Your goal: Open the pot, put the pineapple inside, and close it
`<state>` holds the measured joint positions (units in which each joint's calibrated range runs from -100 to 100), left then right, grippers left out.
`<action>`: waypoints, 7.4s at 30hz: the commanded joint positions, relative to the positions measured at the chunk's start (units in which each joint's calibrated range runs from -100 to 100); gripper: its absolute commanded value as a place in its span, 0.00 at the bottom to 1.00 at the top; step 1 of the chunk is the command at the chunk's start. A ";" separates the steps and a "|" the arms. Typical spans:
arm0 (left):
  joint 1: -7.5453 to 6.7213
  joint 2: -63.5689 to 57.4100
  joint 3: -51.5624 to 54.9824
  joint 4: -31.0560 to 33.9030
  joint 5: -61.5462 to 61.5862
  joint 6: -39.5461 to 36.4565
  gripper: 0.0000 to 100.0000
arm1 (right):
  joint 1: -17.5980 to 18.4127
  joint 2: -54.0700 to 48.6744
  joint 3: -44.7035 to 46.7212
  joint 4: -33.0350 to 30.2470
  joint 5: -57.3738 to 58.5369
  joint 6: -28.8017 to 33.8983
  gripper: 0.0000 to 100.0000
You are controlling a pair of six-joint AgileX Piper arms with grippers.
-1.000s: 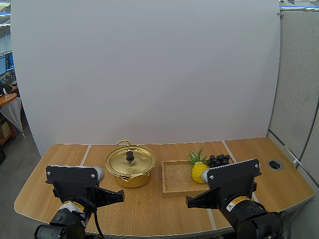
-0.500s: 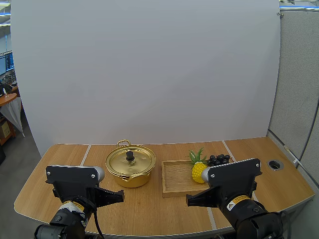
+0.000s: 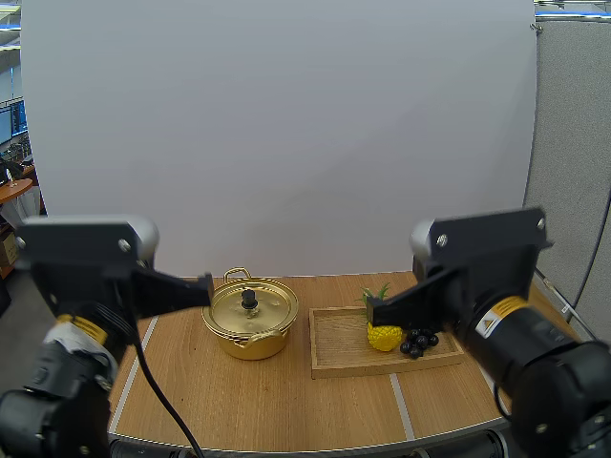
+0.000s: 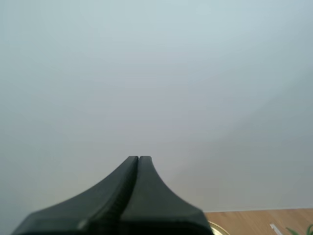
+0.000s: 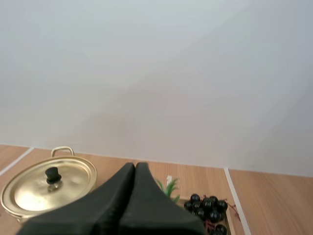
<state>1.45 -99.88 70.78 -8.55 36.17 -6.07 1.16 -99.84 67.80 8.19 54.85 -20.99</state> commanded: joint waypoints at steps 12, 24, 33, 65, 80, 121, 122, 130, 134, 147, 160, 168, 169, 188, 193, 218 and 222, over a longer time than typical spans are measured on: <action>-0.14 7.18 -7.44 0.30 23.21 0.33 0.00 | -0.30 4.24 -8.09 -1.26 10.68 -0.05 0.00; -0.14 35.12 -10.47 0.30 17.34 2.52 0.00 | -0.30 27.37 -8.09 -2.91 10.52 3.15 0.00; -0.14 45.57 -16.52 0.30 20.29 2.49 0.14 | -0.30 33.95 -8.09 -2.91 9.97 3.15 0.42; -0.22 75.57 -31.02 -21.70 33.58 41.58 1.00 | -0.30 33.67 -8.09 -1.17 10.46 3.13 1.00; -3.99 97.13 -39.95 -14.36 31.12 37.05 1.00 | -0.30 33.67 -8.09 -1.17 10.46 3.13 1.00; -3.99 91.40 -52.11 -12.18 45.37 33.35 0.00 | -0.30 33.67 -8.09 -1.17 10.46 3.13 1.00; -3.99 90.24 -53.10 -12.18 45.37 33.35 0.00 | -0.30 33.67 -8.09 -1.17 10.46 3.13 1.00; -3.99 80.03 -65.19 -12.05 45.50 32.39 0.00 | -0.30 33.67 -8.09 -1.17 10.46 3.13 1.00; -3.99 76.47 -73.39 -12.05 45.73 30.56 0.00 | -0.30 33.67 -8.09 -1.17 10.46 3.13 1.00; -3.99 72.31 -94.50 -12.05 40.48 28.90 0.00 | -0.30 33.67 -8.09 -1.17 10.46 3.13 1.00; -3.99 70.94 -95.63 -12.05 38.63 28.90 0.00 | -0.30 33.67 -8.09 -1.17 7.09 3.13 1.00; -3.99 70.94 -95.63 -12.05 38.63 28.90 0.00 | -0.30 35.74 -8.09 -0.42 1.39 3.13 1.00; -3.99 70.94 -95.63 -12.05 38.63 28.90 0.00 | -0.30 36.78 -8.09 -0.42 0.56 3.13 1.00; -3.99 70.94 -95.63 -12.05 38.63 28.90 0.00 | -0.30 70.23 -18.51 0.47 -5.35 5.79 1.00; -3.99 70.94 -95.63 -12.05 38.63 28.90 0.00 | -0.30 75.94 -20.62 0.21 -5.17 6.38 1.00; -3.99 70.94 -95.63 -12.05 38.63 28.90 0.00 | -0.30 80.28 -20.62 -6.01 -4.72 9.26 1.00; -3.99 70.94 -95.63 -12.05 38.63 28.90 0.00 | -0.30 81.07 -20.62 -6.40 -5.14 9.31 1.00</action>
<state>-2.46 -28.46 -24.28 -20.30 76.71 23.41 1.16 -19.01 47.50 2.55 50.01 -12.04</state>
